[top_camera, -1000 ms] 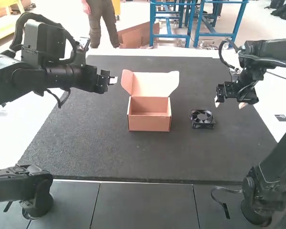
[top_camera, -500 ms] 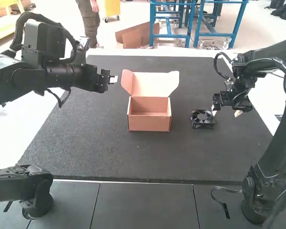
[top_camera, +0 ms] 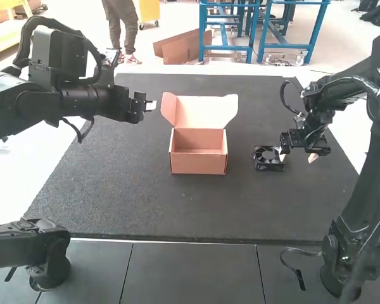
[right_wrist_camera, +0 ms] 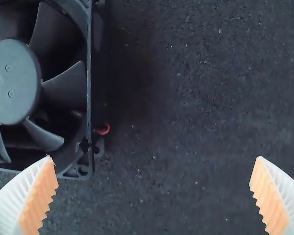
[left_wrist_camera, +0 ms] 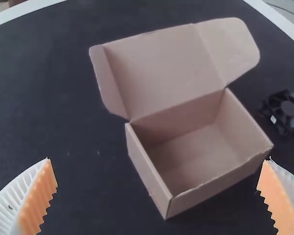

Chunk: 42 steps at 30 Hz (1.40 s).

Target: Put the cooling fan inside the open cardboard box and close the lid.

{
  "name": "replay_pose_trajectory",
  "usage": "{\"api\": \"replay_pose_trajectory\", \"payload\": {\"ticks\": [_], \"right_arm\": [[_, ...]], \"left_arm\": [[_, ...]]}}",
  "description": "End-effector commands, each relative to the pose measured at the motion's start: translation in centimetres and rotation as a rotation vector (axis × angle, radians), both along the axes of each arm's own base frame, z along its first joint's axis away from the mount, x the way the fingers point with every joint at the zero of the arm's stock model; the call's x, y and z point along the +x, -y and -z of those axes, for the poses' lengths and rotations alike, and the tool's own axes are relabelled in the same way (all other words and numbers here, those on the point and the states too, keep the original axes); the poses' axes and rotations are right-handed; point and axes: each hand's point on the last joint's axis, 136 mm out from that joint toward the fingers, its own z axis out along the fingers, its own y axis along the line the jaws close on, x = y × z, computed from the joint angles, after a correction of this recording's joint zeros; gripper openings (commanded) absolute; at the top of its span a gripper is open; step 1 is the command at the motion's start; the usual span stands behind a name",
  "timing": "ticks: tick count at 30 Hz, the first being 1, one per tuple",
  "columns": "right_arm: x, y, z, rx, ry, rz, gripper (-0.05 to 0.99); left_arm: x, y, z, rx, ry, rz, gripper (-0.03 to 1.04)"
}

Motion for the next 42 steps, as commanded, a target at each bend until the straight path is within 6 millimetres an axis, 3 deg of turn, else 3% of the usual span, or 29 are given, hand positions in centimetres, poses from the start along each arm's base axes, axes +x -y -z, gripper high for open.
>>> {"api": "replay_pose_trajectory", "payload": {"ticks": [1, 29, 42], "right_arm": [[1.6, 0.3, -0.8, 0.010, 0.042, 0.002, 0.90], [3.3, 0.3, 0.8, 0.011, 0.062, 0.012, 0.90], [1.8, 0.5, 4.0, -0.006, -0.034, 0.013, 0.90]], "left_arm": [[0.0, 0.4, -1.6, -0.023, 0.027, 0.007, 0.97], [-0.4, 0.1, -1.7, -0.017, 0.014, 0.007, 0.97], [-0.7, 0.0, -1.8, -0.015, 0.007, 0.007, 0.97]]}}
